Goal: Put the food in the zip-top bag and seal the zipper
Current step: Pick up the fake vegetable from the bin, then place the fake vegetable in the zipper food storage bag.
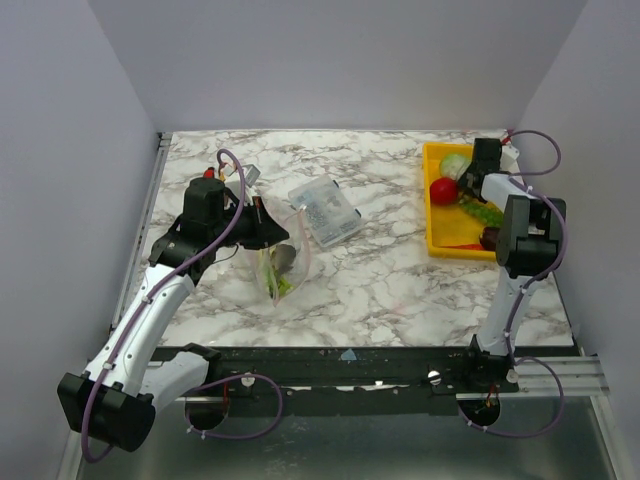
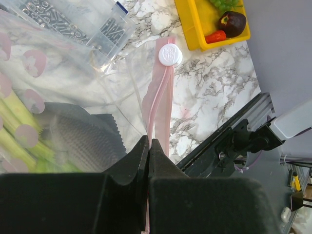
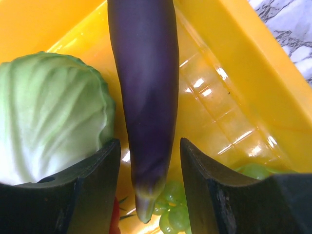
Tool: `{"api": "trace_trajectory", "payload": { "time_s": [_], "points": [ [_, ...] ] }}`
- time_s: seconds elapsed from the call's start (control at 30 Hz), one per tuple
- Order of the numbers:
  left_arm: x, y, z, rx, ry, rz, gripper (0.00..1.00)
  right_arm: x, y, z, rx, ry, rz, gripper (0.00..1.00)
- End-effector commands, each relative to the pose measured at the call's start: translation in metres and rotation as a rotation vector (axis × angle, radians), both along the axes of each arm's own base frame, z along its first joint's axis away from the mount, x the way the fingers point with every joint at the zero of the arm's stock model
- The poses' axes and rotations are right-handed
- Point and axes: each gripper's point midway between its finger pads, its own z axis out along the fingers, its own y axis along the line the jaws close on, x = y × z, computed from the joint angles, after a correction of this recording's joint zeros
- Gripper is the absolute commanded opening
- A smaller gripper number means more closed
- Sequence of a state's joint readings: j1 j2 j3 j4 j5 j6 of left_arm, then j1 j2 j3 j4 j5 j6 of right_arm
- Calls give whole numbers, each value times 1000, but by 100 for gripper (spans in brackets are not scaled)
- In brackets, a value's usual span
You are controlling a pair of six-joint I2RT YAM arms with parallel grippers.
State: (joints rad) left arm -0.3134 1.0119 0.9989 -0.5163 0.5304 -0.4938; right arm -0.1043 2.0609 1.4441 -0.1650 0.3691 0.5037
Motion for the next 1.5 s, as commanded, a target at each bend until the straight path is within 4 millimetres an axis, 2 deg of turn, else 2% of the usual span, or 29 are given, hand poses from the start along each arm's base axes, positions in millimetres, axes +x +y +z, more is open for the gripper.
{"api": "trace_trajectory", "payload": {
  "time_s": [0.0,0.13,0.23,0.33,0.47,0.53,0.7,0.8,0.87,0.93,1.07,1.27,1.47],
  "points": [
    [6,4,4,11,-41,21,0,7,-1,-19,11,25,17,54],
    [7,4,2,13,-35,20,0,9,2,-28,22,49,38,49],
    [7,4,1,15,-33,22,0,7,3,-20,25,38,44,44],
    [8,4,-1,18,-31,24,0,8,11,-4,51,3,80,40],
    [9,4,-1,18,-27,24,0,6,20,25,82,-44,114,21],
    [9,4,-3,20,-22,24,0,0,20,40,81,-68,103,17],
    [10,4,-4,20,-19,26,0,-24,28,73,112,-131,93,14],
    [9,4,-4,20,-17,24,0,-45,42,81,175,-159,115,3],
    [10,4,-4,19,-19,24,0,-58,61,82,262,-187,158,0],
    [10,4,-4,20,-19,24,0,-70,88,83,377,-223,240,0],
    [9,2,-4,13,-17,18,0,-98,158,99,670,-265,469,0],
    [9,3,-4,16,-18,21,0,-143,231,126,658,-221,709,0],
    [11,5,-5,24,-16,31,0,-216,295,140,717,-151,949,0]
  ]
}}
